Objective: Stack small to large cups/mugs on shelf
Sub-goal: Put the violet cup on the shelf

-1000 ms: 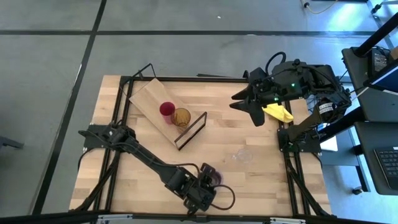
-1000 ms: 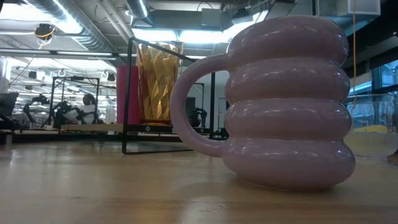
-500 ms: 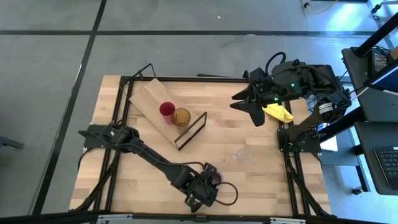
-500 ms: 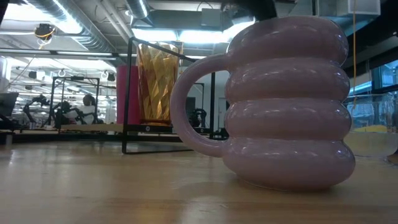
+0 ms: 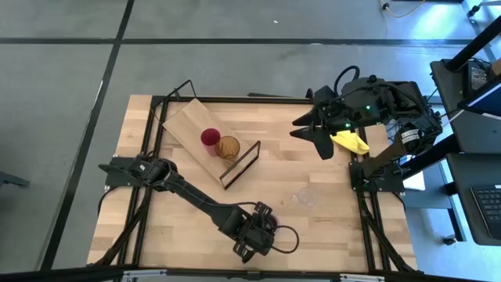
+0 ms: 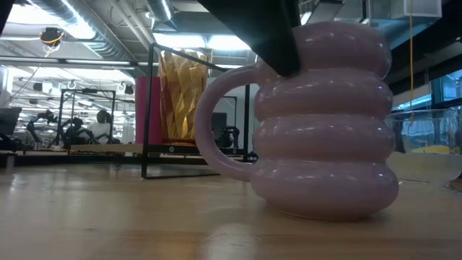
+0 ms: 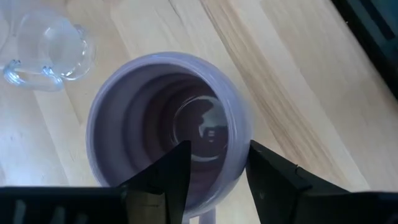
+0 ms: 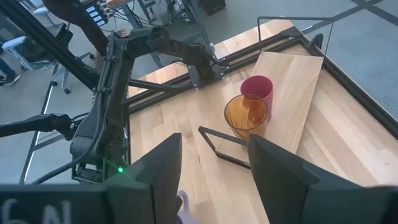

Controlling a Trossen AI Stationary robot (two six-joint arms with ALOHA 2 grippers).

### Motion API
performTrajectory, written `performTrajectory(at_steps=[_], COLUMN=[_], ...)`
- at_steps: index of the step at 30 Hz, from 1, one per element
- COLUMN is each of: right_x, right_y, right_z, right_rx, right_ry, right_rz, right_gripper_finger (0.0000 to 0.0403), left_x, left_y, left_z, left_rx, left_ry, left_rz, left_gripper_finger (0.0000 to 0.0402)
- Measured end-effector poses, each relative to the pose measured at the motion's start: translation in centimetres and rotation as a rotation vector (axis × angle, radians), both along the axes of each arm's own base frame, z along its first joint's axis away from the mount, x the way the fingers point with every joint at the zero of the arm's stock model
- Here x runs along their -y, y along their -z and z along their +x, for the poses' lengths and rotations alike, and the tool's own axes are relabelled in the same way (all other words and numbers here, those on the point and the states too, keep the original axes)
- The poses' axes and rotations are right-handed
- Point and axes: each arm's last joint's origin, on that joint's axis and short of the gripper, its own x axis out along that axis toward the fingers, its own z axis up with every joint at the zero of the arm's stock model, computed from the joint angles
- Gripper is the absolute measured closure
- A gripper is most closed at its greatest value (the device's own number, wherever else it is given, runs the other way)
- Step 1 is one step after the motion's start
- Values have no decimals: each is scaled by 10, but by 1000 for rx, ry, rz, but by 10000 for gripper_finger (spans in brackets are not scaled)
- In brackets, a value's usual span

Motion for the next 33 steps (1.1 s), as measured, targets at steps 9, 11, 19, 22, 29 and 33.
performTrajectory(at_steps=[9,11,19,22,29,33], right_x=[0,0,1,1,1,1], right_y=[2,2,2,2,2,2], right_z=[-1,-1,-1,-1,-1,-1], right_rx=[-22,-22,-20,-20,-20,-20], right_ry=[1,1,19,23,24,24], right_rz=[-2,-2,-13,-16,-15,-14], right_gripper_finger=[217,217,217,217,217,217], left_x=[-2,0,4,5,8,8], left_y=[0,0,2,3,-1,-13], left_z=[1,0,-7,-9,-10,-7], left_rx=[-2,-2,-46,-66,-63,-16], left_ry=[4,19,57,67,58,30], left_rz=[11,17,39,44,42,58], left_gripper_finger=[260,267,328,354,375,368])
